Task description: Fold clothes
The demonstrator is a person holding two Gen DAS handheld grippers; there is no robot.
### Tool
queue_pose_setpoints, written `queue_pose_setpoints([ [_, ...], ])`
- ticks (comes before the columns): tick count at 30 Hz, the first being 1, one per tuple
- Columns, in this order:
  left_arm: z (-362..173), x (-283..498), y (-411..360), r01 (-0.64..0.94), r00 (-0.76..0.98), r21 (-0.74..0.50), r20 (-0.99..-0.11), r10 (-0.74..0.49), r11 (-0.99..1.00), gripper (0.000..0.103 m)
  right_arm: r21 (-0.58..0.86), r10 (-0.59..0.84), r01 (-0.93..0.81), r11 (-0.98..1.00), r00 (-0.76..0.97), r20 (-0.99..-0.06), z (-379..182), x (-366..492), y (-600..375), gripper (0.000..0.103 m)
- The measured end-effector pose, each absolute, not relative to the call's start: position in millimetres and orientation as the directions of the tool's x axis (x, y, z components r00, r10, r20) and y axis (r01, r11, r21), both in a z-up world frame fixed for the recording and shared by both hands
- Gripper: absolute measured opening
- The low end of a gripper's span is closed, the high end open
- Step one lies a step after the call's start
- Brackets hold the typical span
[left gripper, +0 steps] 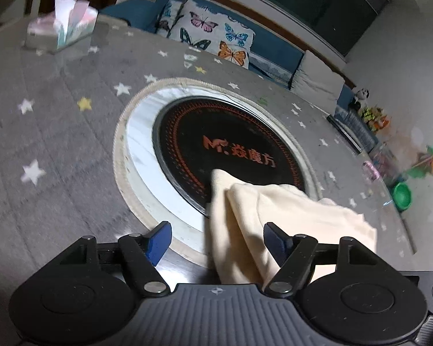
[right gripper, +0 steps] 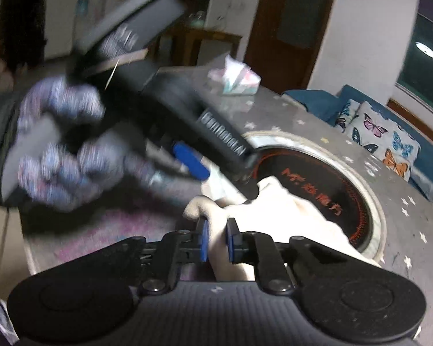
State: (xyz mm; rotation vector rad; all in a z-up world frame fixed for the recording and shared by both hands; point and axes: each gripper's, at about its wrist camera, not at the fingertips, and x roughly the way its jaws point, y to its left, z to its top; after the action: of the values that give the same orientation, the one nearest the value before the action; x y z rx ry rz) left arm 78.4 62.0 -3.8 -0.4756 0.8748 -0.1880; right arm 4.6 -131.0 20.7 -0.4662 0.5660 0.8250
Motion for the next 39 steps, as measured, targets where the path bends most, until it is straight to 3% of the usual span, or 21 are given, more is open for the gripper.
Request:
queue_pose_setpoints([
  [4,-6.2,78.5,59.0,-0.067,0.611,-0.579,-0.667,-0.426,0.812,0.073,-0.116,0.583,-0.778,0.617,0.551,-0.597,33.7,1.4,-147.2,0.01],
  [7,-10.1,77.7,53.3,-0.09,0.595,-0.617,-0.663,-0.455,0.782,0.065,-0.09,0.602,-0.782,0.617,0.542,-0.586,34.9,-4.0,-154.7,0.01],
  [9,-13.0,77.1,49.5,-0.105,0.585,-0.634,-0.663,-0.468,0.766,0.027,-0.08,0.612,-0.789,0.609,0.532,-0.585,33.9,-9.8,-156.5,0.01],
  [12,-16.6,75.5,46.5,-0.114,0.58,-0.631,-0.669,-0.464,0.767,0.017,-0.059,0.622,-0.793,0.606,0.518,-0.587,31.1,-15.3,-162.2,0.01],
  [16,-15.8,74.3,45.5,-0.109,0.588,-0.61,-0.676,-0.444,0.785,0.016,0.014,0.621,-0.759,0.651,0.523,-0.583,34.4,-7.2,-189.5,0.012],
  [25,-16.9,72.3,41.5,-0.097,0.59,-0.575,-0.69,-0.418,0.812,0.016,0.054,0.378,-0.44,0.896,0.695,-0.611,19.0,42.3,-283.8,0.012],
  [30,-15.6,73.1,39.2,-0.091,0.593,-0.557,-0.696,-0.405,0.825,0.016,0.087,0.327,-0.356,0.93,0.701,-0.634,4.2,58.4,-307.3,0.014],
  [33,-14.5,73.5,37.2,-0.083,0.594,-0.543,-0.7,-0.396,0.836,0.016,0.119,0.322,-0.32,0.94,0.717,-0.618,5.0,58.7,-321.3,0.024],
  [35,-14.0,74.0,36.1,-0.079,0.595,-0.535,-0.702,-0.39,0.841,0.016,0.143,0.317,-0.293,0.945,0.724,-0.613,4.5,60.2,-332.4,0.037],
  [39,-12.0,73.6,32.9,-0.066,0.6,-0.51,-0.707,-0.374,0.858,0.016,0.221,0.346,-0.266,0.938,0.701,-0.624,-5.0,73.9,-342.4,0.037],
])
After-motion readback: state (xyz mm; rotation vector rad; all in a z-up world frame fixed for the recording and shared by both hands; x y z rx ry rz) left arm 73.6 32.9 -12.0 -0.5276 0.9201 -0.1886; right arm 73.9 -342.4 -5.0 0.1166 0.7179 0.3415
